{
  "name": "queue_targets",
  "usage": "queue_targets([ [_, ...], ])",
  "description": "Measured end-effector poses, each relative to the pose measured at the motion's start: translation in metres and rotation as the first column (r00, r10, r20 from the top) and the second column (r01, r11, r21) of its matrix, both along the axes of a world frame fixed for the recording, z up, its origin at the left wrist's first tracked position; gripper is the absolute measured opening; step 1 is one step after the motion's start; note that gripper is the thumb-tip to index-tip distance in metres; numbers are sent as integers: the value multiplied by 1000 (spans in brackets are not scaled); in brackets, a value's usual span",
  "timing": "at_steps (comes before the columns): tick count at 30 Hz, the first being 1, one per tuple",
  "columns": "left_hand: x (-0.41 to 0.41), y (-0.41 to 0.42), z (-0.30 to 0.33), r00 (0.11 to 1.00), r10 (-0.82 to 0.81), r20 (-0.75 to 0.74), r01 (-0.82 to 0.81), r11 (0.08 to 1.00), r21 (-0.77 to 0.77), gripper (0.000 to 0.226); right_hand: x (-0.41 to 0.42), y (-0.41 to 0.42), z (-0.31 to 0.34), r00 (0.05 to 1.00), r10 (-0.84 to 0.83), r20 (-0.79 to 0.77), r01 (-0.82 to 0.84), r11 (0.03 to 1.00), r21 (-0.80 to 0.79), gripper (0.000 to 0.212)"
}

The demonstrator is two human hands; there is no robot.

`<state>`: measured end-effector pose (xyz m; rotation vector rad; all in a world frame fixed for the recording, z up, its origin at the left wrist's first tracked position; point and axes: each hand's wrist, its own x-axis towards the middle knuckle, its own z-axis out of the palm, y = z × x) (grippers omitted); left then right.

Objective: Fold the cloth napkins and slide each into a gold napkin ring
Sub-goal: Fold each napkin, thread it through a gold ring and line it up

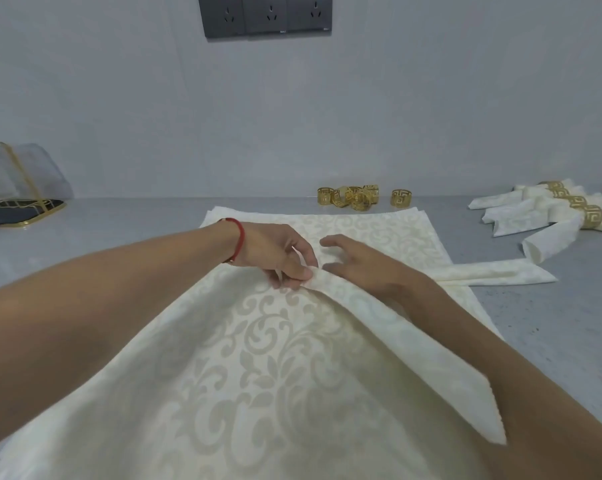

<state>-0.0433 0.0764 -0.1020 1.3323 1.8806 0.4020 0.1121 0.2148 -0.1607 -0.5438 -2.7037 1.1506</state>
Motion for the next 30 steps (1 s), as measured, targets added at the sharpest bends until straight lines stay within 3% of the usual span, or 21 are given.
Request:
queue_targets([
  [2,2,-3,-4,999,19,-33,-16,996,83,20,12,12,6,990,-40,-134,22,991,-133,34],
  [4,4,-5,-7,996,41,-78,-31,992,119,18,28,22,15,991,-57,-124,40,990,-136,20],
  [8,9,-5,-11,980,107,-165,-76,979,187,14,60,37,36,984,-26,174,17,998,54,19],
  [11,15,-1,-20,966,182,-181,-132,958,253,10,58,43,44,940,-122,318,53,975,216,25],
  [14,18,0,-31,947,265,-180,-196,924,329,15,48,41,50,883,-178,435,18,938,347,42],
  [17,17,1,-40,942,302,-146,-221,887,405,25,40,42,46,849,-215,483,-10,907,422,46],
  [20,21,4,-51,927,346,-146,-241,846,476,22,37,34,50,825,-281,489,-4,864,504,33],
  [24,26,7,-65,907,376,-188,-219,804,552,21,25,12,57,806,-343,482,-136,685,716,28],
  [26,26,8,-67,915,361,-178,-210,806,554,21,21,8,61,800,-323,506,-154,704,693,20],
  [27,25,8,-68,918,355,-178,-203,804,559,21,21,10,66,793,-293,534,-134,771,623,16],
  [30,26,6,-68,922,340,-185,-183,803,566,20,25,18,86,813,-117,571,23,985,168,12],
])
